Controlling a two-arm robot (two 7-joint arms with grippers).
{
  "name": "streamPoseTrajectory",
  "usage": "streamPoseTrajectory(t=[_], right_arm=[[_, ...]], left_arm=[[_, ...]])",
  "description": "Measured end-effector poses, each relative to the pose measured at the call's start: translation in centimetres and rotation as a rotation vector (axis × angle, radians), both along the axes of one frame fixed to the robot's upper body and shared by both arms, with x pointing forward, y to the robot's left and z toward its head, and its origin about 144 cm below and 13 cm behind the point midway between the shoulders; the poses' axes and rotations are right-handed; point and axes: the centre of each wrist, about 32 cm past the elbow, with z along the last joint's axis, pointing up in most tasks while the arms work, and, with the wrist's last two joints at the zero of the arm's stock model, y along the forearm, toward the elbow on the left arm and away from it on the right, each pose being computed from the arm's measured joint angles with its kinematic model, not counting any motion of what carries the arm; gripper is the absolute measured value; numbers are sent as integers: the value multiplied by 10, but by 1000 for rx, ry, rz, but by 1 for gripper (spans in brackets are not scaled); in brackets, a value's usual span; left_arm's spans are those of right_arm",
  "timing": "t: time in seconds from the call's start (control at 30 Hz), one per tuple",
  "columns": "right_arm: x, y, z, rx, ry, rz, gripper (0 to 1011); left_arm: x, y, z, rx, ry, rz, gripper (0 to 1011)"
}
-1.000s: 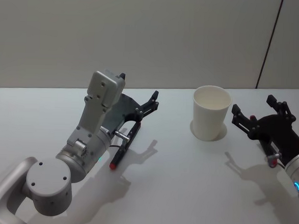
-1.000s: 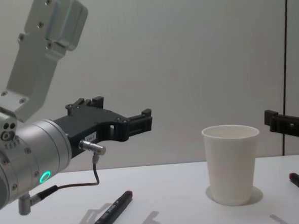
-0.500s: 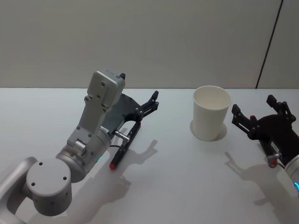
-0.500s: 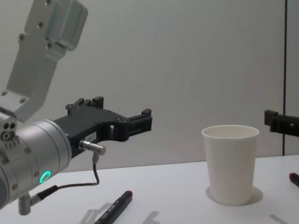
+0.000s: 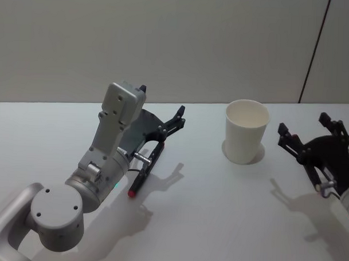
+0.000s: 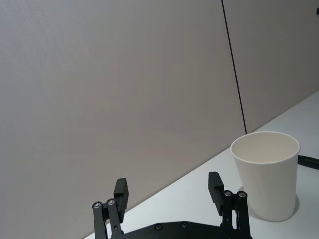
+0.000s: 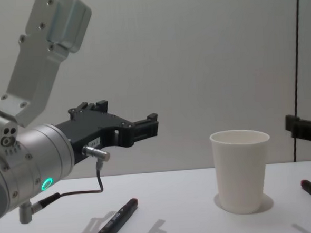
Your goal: Place the pen into the pen holder.
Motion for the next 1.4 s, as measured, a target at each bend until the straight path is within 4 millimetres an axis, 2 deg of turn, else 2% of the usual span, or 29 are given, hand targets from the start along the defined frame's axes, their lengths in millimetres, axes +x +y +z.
streamPoseTrajectory(t=[0.83,1.4], right_arm=[[-30,-37,3,-18,34,-146,1002],[-36,-39,21,-3,67,-175,1002]], left_arm=[[0,0,0,0,0,0,1001],[0,0,0,0,0,0,1001]])
